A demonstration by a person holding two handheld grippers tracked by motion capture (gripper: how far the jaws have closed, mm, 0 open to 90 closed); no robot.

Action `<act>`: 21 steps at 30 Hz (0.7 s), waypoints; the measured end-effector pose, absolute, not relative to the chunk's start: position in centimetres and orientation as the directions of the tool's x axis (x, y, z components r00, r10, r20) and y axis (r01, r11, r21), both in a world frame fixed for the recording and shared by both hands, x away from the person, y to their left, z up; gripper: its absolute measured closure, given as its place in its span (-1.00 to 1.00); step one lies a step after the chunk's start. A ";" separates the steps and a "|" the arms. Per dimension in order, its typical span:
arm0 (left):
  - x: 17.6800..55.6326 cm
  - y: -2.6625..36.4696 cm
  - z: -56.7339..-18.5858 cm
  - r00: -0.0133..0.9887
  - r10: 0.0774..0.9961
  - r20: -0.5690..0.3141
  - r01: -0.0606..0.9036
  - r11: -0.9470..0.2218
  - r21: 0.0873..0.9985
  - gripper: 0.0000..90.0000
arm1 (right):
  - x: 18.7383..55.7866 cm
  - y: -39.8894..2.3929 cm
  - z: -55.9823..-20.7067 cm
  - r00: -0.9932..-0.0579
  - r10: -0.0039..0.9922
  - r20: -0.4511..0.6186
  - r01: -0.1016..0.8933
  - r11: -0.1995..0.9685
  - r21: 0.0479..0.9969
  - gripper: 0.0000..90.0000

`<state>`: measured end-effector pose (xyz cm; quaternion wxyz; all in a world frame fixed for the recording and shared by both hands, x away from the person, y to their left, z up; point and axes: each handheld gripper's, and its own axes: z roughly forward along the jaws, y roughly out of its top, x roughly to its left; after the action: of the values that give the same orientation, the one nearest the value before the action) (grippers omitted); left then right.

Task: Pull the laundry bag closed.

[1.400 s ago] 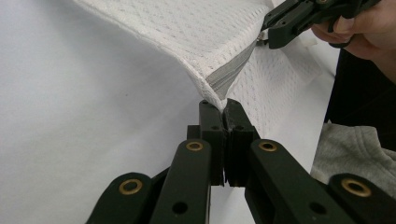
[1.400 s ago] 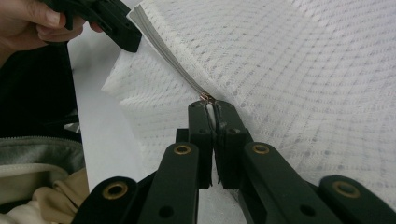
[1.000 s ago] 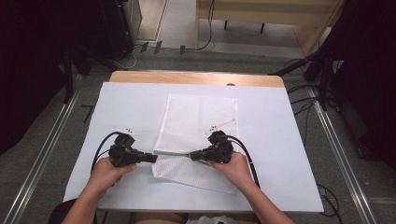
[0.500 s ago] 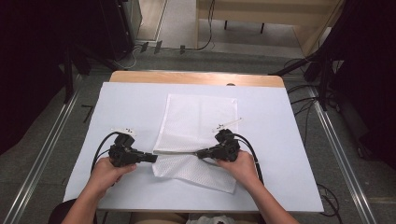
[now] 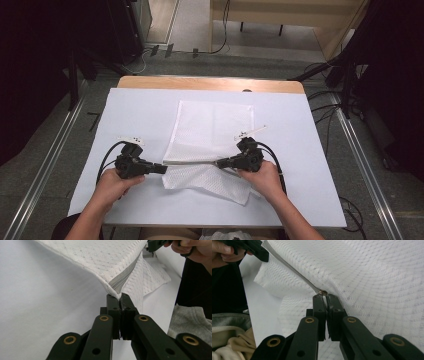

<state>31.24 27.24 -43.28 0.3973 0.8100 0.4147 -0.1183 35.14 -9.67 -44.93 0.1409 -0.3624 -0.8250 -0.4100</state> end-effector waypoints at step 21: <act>31.2 27.6 -43.0 0.632 0.580 -0.515 0.760 -0.334 0.557 0.98 | 34.6 -11.5 -44.8 -0.689 0.495 0.529 0.720 0.387 0.575 0.95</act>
<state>31.18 27.63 -42.95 0.4019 0.8089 0.4142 -0.1125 34.62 -11.55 -44.80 0.1368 -0.3698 -0.8216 -0.4118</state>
